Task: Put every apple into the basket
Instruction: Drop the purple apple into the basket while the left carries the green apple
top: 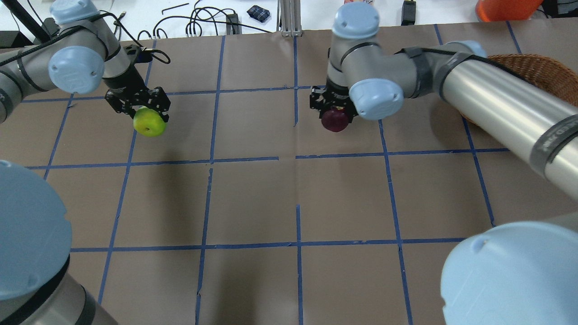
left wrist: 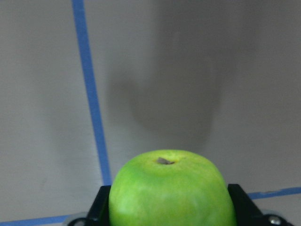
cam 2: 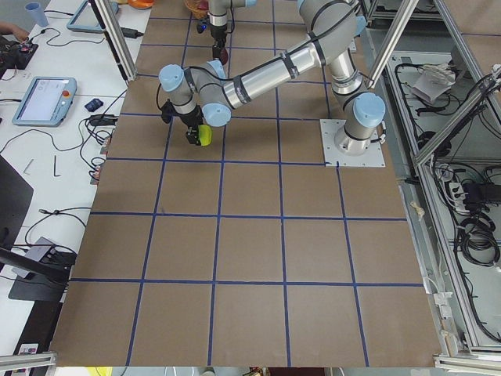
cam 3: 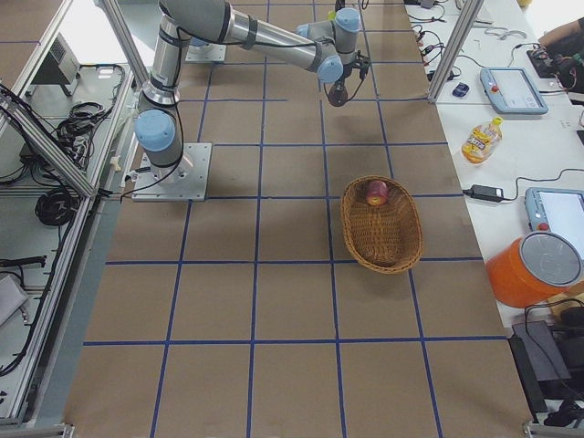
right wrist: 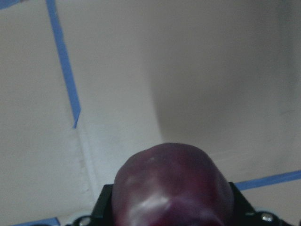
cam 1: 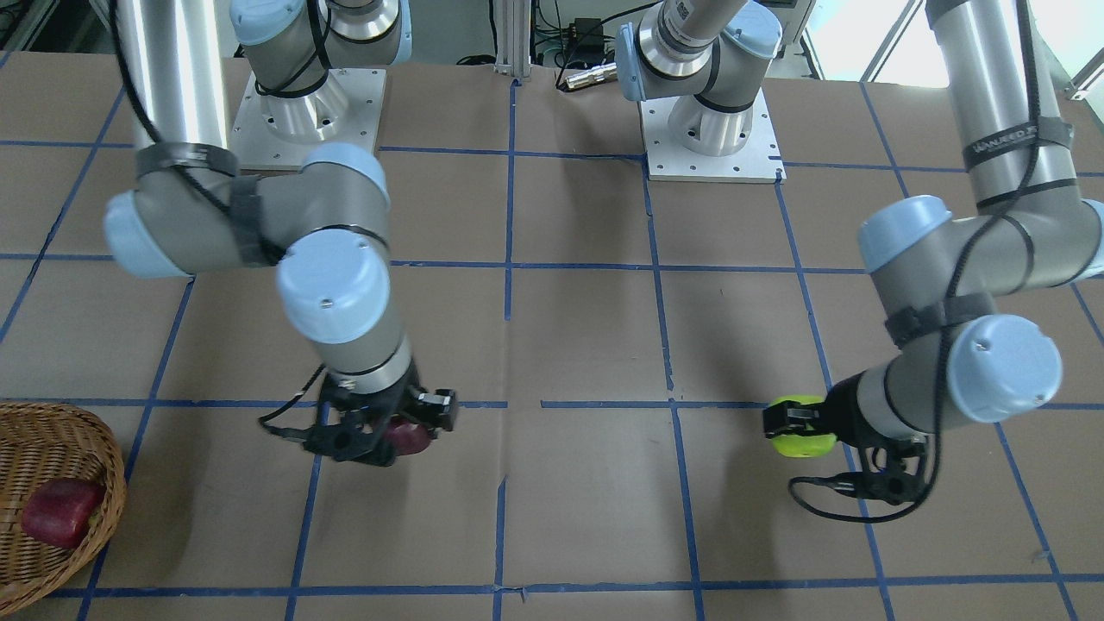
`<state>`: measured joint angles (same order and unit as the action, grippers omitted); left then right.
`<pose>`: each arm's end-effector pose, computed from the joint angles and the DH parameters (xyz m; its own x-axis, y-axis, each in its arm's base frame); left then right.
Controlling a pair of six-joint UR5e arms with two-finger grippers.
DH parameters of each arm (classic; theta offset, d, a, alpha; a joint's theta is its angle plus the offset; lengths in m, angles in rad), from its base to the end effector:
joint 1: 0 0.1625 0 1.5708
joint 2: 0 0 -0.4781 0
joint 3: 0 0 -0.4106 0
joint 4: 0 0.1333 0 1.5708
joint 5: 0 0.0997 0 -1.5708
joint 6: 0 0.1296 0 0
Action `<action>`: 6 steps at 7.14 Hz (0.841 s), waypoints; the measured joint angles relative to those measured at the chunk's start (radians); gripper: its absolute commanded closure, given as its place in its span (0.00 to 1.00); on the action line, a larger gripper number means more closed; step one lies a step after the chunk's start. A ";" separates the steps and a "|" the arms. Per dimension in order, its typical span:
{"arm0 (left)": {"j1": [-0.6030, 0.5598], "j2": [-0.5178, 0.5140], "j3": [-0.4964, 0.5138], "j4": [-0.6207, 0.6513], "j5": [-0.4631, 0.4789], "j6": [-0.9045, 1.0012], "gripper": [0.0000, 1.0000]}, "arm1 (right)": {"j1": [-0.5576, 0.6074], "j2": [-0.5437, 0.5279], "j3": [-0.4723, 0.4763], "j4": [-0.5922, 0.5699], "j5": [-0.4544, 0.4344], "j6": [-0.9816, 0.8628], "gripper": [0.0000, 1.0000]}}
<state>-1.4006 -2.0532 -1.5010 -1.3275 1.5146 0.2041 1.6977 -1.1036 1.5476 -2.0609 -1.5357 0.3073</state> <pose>-0.0243 -0.6885 0.2770 -0.9958 0.0222 0.0884 0.0356 0.9875 0.1538 0.2243 -0.6687 0.2882 -0.9830 0.1776 -0.0473 0.1793 0.9832 -0.0333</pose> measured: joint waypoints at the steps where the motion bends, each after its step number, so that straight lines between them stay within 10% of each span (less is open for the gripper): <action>1: -0.090 0.020 -0.017 -0.003 -0.049 -0.128 0.70 | -0.107 -0.009 -0.019 0.018 0.000 -0.154 0.58; 4: -0.431 -0.009 -0.060 0.231 -0.100 -0.604 0.65 | -0.363 0.020 -0.103 0.019 -0.057 -0.609 0.65; 6: -0.518 -0.058 -0.068 0.325 -0.095 -0.739 0.03 | -0.445 0.078 -0.179 0.009 -0.131 -0.781 0.67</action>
<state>-1.9186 -2.1110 -1.5685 -1.0026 1.4196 -0.5351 1.2524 -1.0256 1.3684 -2.0516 -1.6670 -0.4736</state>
